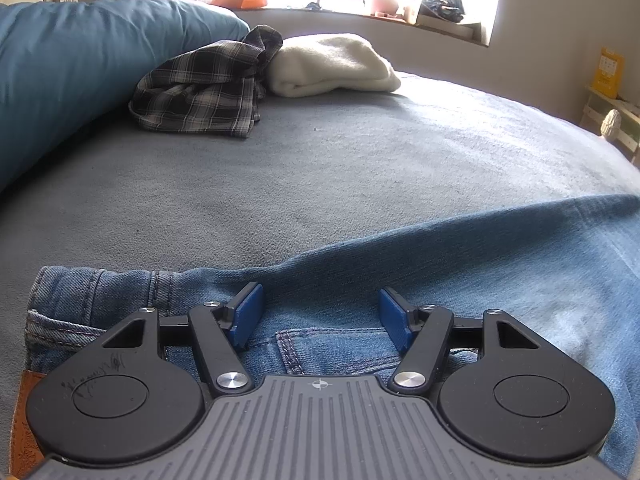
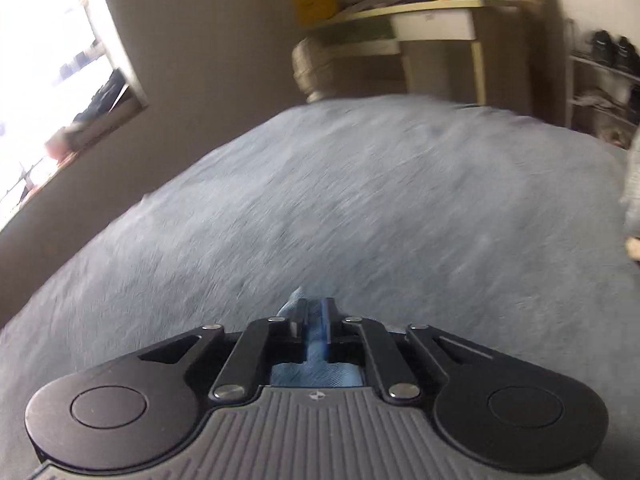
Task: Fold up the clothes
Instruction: 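Lower the jeans leg end onto the bed with the right tool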
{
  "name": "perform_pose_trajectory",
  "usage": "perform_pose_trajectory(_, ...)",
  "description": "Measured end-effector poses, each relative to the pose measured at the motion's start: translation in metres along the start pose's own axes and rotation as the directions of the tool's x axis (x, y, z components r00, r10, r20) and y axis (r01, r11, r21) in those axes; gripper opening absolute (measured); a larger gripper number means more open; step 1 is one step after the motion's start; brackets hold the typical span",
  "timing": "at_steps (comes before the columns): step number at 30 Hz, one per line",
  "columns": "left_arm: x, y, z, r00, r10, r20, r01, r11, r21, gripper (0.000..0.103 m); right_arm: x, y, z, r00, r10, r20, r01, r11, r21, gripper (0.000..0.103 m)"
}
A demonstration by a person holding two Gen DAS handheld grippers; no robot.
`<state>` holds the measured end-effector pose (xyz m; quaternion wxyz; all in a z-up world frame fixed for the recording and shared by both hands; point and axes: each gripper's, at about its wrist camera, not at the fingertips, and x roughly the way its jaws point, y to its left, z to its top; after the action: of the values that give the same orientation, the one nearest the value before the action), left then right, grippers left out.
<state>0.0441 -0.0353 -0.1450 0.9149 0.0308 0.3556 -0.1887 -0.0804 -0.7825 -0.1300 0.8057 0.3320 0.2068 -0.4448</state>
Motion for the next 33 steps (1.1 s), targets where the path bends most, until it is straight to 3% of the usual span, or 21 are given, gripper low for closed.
perform_pose_trajectory(3,0.0,-0.001,-0.001,1.0,0.0,0.005,0.0,1.0,0.0,0.065,-0.015,-0.034,0.001,0.978,0.201,-0.062,-0.181,0.953,0.241,0.018)
perform_pose_trajectory(6,0.0,-0.001,-0.002,1.0,0.0,0.008,0.0,1.0,0.002,0.065,-0.007,-0.041,-0.006,0.949,0.249,-0.194,-0.203,0.953,0.227,0.03)
perform_pose_trajectory(8,-0.001,-0.001,-0.001,1.0,0.0,0.006,0.0,1.0,0.003,0.065,-0.015,-0.053,-0.004,0.986,0.1,-0.133,-0.071,0.976,0.204,0.029)
perform_pose_trajectory(9,-0.001,-0.001,-0.001,1.0,0.0,0.006,0.0,1.0,0.004,0.065,-0.019,-0.059,-0.002,0.995,0.024,-0.101,-0.004,0.98,0.197,0.023)
perform_pose_trajectory(10,-0.001,-0.001,-0.001,1.0,0.0,0.005,0.0,1.0,0.003,0.065,-0.023,-0.065,-0.001,0.996,-0.052,-0.069,0.064,0.98,0.191,0.027)
perform_pose_trajectory(12,-0.002,0.0,-0.001,1.0,-0.001,0.006,0.001,1.0,0.0,0.065,-0.036,-0.08,0.002,0.98,-0.198,-0.005,0.195,0.957,0.216,0.028)
perform_pose_trajectory(14,-0.002,0.0,-0.001,1.0,-0.002,0.01,0.002,1.0,-0.002,0.065,-0.048,-0.102,0.005,0.985,-0.17,-0.02,0.167,0.933,0.319,0.028)
perform_pose_trajectory(16,-0.002,0.0,-0.002,1.0,-0.004,0.012,0.004,1.0,-0.003,0.065,-0.061,-0.111,0.0,0.998,-0.041,-0.054,0.06,0.907,0.418,0.028)
perform_pose_trajectory(18,-0.002,0.001,-0.002,1.0,-0.007,0.014,0.007,1.0,-0.004,0.065,-0.073,-0.099,-0.008,0.989,0.094,-0.115,-0.037,0.904,0.426,0.028)
perform_pose_trajectory(20,-0.002,0.002,-0.002,1.0,-0.008,0.015,0.008,1.0,-0.005,0.065,-0.083,-0.076,-0.03,0.945,0.236,-0.225,-0.109,0.878,0.465,0.028)
perform_pose_trajectory(22,-0.002,0.002,-0.002,1.0,-0.01,0.015,0.01,1.0,-0.004,0.065,-0.09,-0.042,-0.058,0.868,0.367,-0.336,-0.181,0.862,0.474,0.028)
perform_pose_trajectory(24,-0.002,0.002,-0.002,1.0,-0.013,0.012,0.013,1.0,-0.004,0.065,-0.094,-0.007,-0.085,0.799,0.417,-0.433,-0.235,0.88,0.412,0.028)
perform_pose_trajectory(26,-0.003,0.004,-0.002,1.0,-0.019,0.012,0.019,1.0,-0.008,0.065,-0.094,0.02,-0.105,0.753,0.413,-0.512,-0.25,0.9,0.357,0.028)
perform_pose_trajectory(30,-0.002,0.005,-0.002,1.0,-0.023,0.017,0.024,1.0,-0.007,0.065,-0.064,0.027,-0.1,0.827,0.279,-0.487,-0.181,0.954,0.239,0.026)
perform_pose_trajectory(33,-0.002,0.004,-0.002,1.0,-0.019,0.017,0.019,1.0,-0.001,0.065,-0.041,-0.007,-0.06,0.939,0.16,-0.304,-0.086,0.966,0.242,0.025)
